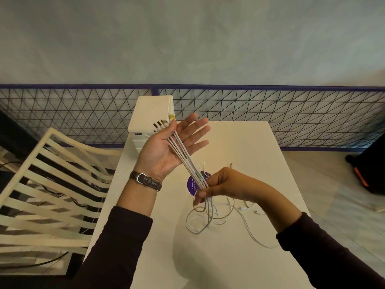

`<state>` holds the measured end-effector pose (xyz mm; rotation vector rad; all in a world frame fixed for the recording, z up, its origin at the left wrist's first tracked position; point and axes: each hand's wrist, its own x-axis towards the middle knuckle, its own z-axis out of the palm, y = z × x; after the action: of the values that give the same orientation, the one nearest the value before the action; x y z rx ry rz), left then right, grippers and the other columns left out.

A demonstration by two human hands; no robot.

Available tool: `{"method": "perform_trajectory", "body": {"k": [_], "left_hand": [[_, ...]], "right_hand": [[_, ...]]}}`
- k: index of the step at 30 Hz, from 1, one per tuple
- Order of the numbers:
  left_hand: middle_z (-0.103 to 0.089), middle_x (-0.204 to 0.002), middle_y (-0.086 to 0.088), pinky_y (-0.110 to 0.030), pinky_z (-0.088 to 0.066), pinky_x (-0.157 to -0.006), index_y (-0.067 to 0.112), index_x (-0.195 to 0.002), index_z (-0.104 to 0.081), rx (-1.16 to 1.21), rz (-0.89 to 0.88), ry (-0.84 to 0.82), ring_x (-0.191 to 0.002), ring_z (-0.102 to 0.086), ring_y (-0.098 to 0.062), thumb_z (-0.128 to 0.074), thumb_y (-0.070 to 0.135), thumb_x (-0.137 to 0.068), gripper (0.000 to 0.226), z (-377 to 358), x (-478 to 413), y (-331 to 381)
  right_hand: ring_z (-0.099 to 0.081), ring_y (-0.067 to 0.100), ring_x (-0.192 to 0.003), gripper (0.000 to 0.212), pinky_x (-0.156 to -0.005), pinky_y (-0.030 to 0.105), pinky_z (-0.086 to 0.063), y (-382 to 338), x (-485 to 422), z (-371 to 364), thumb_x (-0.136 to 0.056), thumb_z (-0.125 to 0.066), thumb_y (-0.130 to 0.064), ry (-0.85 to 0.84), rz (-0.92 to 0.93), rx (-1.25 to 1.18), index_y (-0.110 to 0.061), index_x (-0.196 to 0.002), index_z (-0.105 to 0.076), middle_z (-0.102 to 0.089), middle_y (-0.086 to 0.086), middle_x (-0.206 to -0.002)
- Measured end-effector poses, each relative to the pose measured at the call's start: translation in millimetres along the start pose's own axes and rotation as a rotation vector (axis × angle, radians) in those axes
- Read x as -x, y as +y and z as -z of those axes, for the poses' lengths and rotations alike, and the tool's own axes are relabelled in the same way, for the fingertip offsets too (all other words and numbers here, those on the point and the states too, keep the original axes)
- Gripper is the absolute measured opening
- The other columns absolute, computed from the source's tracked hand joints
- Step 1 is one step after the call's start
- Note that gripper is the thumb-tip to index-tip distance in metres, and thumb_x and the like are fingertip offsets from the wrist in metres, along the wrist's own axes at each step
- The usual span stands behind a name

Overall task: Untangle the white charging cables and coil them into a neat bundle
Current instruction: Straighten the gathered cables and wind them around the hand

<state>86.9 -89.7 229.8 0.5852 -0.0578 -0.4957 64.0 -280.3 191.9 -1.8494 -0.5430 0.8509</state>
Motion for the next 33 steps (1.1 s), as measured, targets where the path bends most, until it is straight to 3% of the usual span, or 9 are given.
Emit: {"method": "perform_trajectory", "body": {"k": [3, 5, 8, 12, 16, 18, 21, 25, 33], "left_hand": [[-0.054, -0.131, -0.020, -0.046, -0.045, -0.099, 0.002, -0.119, -0.060, -0.023, 0.058, -0.102, -0.124, -0.050, -0.035, -0.030, 0.031, -0.096, 0.047, -2.8, 6.6, 3.7], [-0.048, -0.138, -0.018, -0.045, -0.045, -0.100, 0.004, -0.125, -0.055, -0.126, 0.134, -0.143, -0.128, -0.045, -0.036, -0.029, 0.034, -0.096, 0.048, -7.5, 10.5, -2.2], [-0.050, -0.138, -0.014, -0.042, -0.046, -0.099, 0.010, -0.128, -0.054, -0.292, 0.187, -0.139, -0.126, -0.047, -0.036, -0.026, 0.037, -0.095, 0.051, -13.5, 12.5, -9.3], [-0.056, -0.131, -0.015, -0.042, -0.043, -0.100, 0.011, -0.127, -0.054, -0.209, 0.086, -0.090, -0.121, -0.051, -0.037, -0.026, 0.037, -0.096, 0.049, -22.6, 7.4, -1.5], [-0.060, -0.125, -0.015, -0.042, -0.043, -0.101, 0.013, -0.127, -0.052, -0.163, -0.011, -0.017, -0.121, -0.052, -0.037, -0.022, 0.036, -0.099, 0.047, -21.4, -4.8, 3.6], [-0.061, -0.124, -0.016, -0.042, -0.044, -0.100, 0.012, -0.126, -0.052, -0.140, -0.035, 0.020, -0.119, -0.053, -0.037, -0.022, 0.035, -0.100, 0.046, -19.6, -9.1, 4.5], [-0.062, -0.122, -0.016, -0.043, -0.045, -0.099, 0.012, -0.127, -0.051, -0.124, -0.048, 0.067, -0.118, -0.054, -0.037, -0.021, 0.035, -0.100, 0.047, -17.3, -13.5, 3.3], [-0.062, -0.121, -0.016, -0.042, -0.046, -0.098, 0.012, -0.128, -0.050, -0.113, -0.051, 0.108, -0.116, -0.056, -0.037, -0.021, 0.034, -0.100, 0.046, -14.5, -15.9, -0.9], [-0.060, -0.124, -0.016, -0.043, -0.047, -0.097, 0.010, -0.125, -0.052, -0.090, -0.094, 0.150, -0.121, -0.053, -0.037, -0.020, 0.034, -0.101, 0.047, -7.5, -17.4, 8.4]], "right_hand": [[-0.061, 0.025, -0.083, 0.015, -0.080, 0.033, -0.047, 11.5, -1.3, -8.1, -0.083, -0.069, -0.026, 0.122, -0.012, 0.082, -0.016, -0.092, -0.077, -0.072, 0.012, -0.089], [-0.058, 0.015, -0.072, 0.008, -0.073, 0.031, -0.045, 16.8, -2.9, -12.1, -0.082, -0.070, -0.025, 0.266, -0.014, 0.138, -0.021, -0.083, -0.077, -0.071, 0.014, -0.083], [-0.067, 0.017, -0.086, 0.016, -0.078, 0.034, -0.054, 17.8, -5.9, -14.7, -0.085, -0.067, -0.025, 0.346, 0.001, 0.232, -0.013, -0.092, -0.075, -0.074, 0.007, -0.089], [-0.068, 0.012, -0.091, 0.014, -0.089, 0.039, -0.053, 14.5, -10.7, -20.2, -0.085, -0.066, -0.021, 0.321, 0.083, 0.154, -0.020, -0.096, -0.073, -0.074, -0.002, -0.095], [-0.068, 0.024, -0.099, 0.026, -0.095, 0.042, -0.050, 3.9, -12.7, -24.5, -0.090, -0.057, -0.023, 0.276, 0.214, -0.192, -0.010, -0.111, -0.066, -0.072, 0.011, -0.104], [-0.068, 0.030, -0.098, 0.025, -0.091, 0.036, -0.052, -1.6, -12.5, -23.9, -0.095, -0.048, -0.015, 0.289, 0.270, -0.384, -0.006, -0.114, -0.063, -0.070, 0.019, -0.104], [-0.068, 0.029, -0.083, 0.025, -0.078, 0.029, -0.054, -7.0, -13.0, -21.4, -0.096, -0.041, -0.003, 0.312, 0.284, -0.476, 0.000, -0.107, -0.063, -0.069, 0.021, -0.092], [-0.060, 0.018, -0.059, 0.034, -0.060, 0.023, -0.051, -9.8, -15.8, -18.7, -0.093, -0.035, 0.007, 0.315, 0.218, -0.419, -0.007, -0.089, -0.066, -0.064, 0.010, -0.068], [-0.045, 0.021, -0.053, 0.040, -0.051, 0.020, -0.042, -1.5, -27.0, -24.6, -0.080, -0.031, 0.016, 0.388, 0.129, -0.295, -0.010, -0.069, -0.058, -0.051, 0.012, -0.060]]}}
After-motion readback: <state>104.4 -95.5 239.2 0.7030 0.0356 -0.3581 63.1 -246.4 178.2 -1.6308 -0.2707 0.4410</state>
